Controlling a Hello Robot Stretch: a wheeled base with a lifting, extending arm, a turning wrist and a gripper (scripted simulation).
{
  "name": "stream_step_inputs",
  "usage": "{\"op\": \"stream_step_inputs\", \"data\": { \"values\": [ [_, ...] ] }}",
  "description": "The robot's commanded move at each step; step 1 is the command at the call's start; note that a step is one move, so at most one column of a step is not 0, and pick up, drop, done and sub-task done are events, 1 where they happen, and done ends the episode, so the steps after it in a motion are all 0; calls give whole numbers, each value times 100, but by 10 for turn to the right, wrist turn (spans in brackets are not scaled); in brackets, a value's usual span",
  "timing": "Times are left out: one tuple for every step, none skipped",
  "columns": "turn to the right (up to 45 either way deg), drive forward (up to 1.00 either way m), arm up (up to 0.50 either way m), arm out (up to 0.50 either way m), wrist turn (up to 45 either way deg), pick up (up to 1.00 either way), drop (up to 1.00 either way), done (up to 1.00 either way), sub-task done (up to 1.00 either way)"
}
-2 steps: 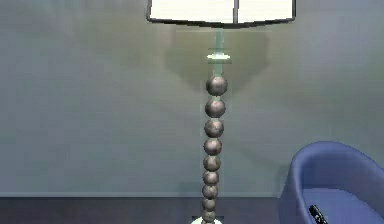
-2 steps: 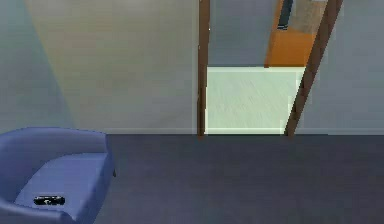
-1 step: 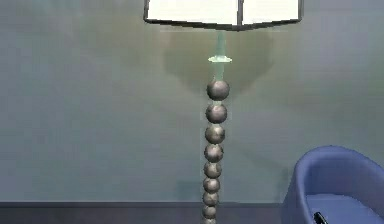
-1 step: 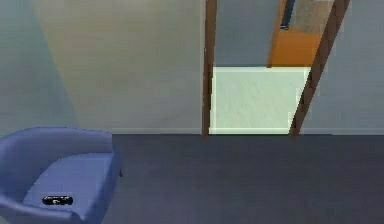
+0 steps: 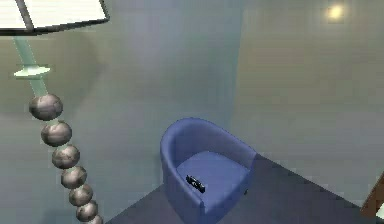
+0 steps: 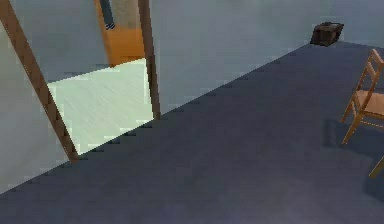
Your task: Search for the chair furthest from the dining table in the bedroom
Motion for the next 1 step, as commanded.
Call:
{"op": "stream_step_inputs", "data": {
  "values": [
    [0,0,0,0,0,0,0,100,0]
  ]
}}
